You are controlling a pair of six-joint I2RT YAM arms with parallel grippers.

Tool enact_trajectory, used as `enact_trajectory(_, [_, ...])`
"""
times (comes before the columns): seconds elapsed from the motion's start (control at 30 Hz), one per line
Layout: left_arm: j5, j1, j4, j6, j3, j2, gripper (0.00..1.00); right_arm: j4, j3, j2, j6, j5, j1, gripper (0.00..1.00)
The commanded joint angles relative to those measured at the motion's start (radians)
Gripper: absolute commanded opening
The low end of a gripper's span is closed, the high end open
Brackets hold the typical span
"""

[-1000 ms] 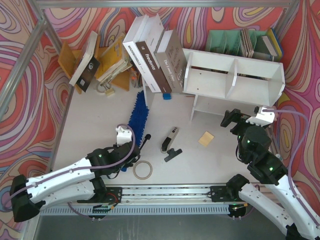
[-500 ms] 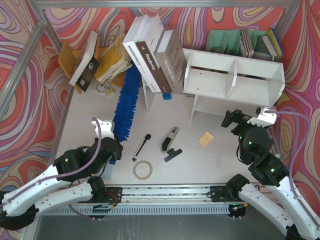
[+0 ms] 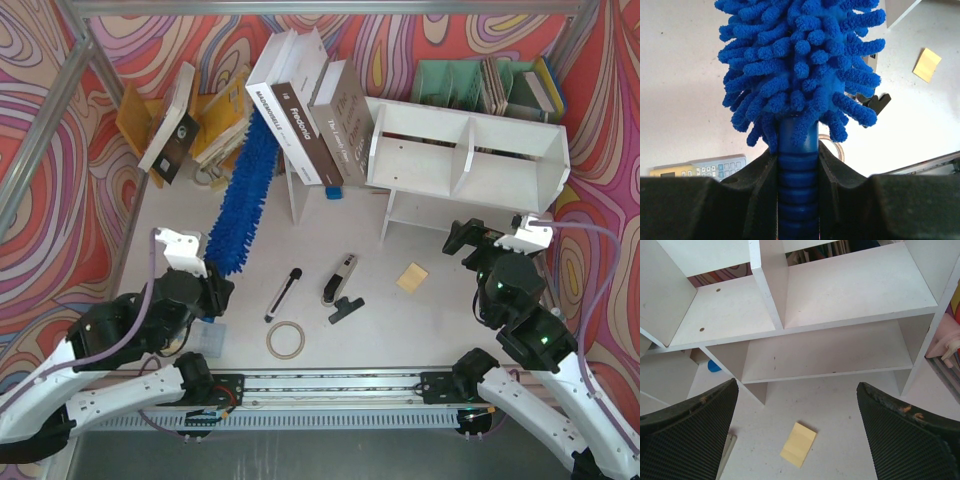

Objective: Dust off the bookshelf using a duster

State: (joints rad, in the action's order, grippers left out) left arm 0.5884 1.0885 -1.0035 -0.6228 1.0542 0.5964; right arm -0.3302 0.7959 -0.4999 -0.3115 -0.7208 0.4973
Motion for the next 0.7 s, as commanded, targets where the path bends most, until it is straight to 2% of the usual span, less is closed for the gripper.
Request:
enact_trajectory(0.0, [0.035, 0.004, -0.001, 0.038, 0.041, -0.022, 0.0, -0.013, 0.001, -0.008, 0.004, -0.011, -0.002, 0.89])
enact_trajectory(0.43, [0.268, 0.004, -0.085, 0.043, 0.136, -0.066, 0.0, -0.007, 0.005, -0.014, 0.008, -0.011, -0.002, 0.89])
enact_trajectory(0.67, [0.266, 0.004, 0.063, 0.25, 0.233, 0.004, 0.0, -0.026, 0.043, -0.023, -0.002, -0.002, -0.002, 0.89])
